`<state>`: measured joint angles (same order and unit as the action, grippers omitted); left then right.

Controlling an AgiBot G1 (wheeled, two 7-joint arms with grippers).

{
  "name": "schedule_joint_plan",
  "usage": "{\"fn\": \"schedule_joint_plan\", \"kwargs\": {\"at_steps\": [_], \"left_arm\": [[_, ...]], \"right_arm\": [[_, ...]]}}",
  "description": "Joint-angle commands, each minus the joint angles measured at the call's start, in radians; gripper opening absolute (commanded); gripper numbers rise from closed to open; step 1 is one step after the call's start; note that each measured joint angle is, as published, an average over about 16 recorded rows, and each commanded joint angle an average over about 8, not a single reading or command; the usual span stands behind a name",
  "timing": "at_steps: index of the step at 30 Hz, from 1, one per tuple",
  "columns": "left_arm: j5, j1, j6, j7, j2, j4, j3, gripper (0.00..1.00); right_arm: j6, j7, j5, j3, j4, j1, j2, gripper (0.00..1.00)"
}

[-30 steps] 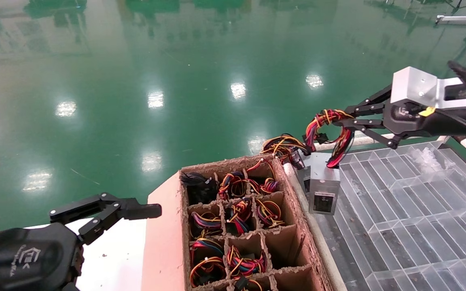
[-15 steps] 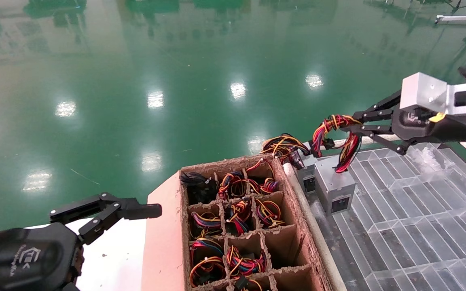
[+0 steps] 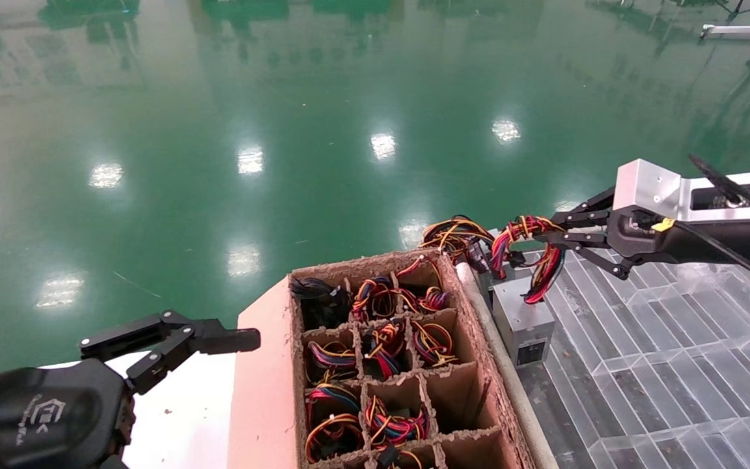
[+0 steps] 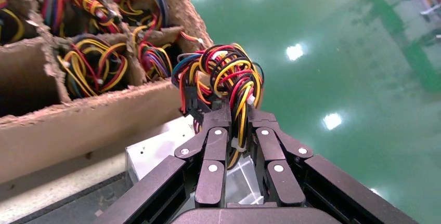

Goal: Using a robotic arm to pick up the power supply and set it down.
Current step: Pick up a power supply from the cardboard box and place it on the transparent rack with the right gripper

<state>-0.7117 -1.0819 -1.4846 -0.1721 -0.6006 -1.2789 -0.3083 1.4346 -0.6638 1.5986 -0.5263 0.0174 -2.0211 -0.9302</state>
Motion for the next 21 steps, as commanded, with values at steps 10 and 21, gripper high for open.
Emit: {"fn": "schedule_joint_plan", "kwargs": {"at_steps": [10, 21], "left_arm": [[0.000, 0.000, 0.000, 0.000, 0.000, 0.000, 0.000, 1.00], [0.000, 0.000, 0.001, 0.000, 0.000, 0.000, 0.000, 1.00]], "right_arm": [[-0.054, -0.007, -0.008, 0.004, 0.005, 0.045, 0.007, 0.98], [-0.055, -0.007, -0.010, 0.005, 0.005, 0.047, 0.008, 1.00]]}}
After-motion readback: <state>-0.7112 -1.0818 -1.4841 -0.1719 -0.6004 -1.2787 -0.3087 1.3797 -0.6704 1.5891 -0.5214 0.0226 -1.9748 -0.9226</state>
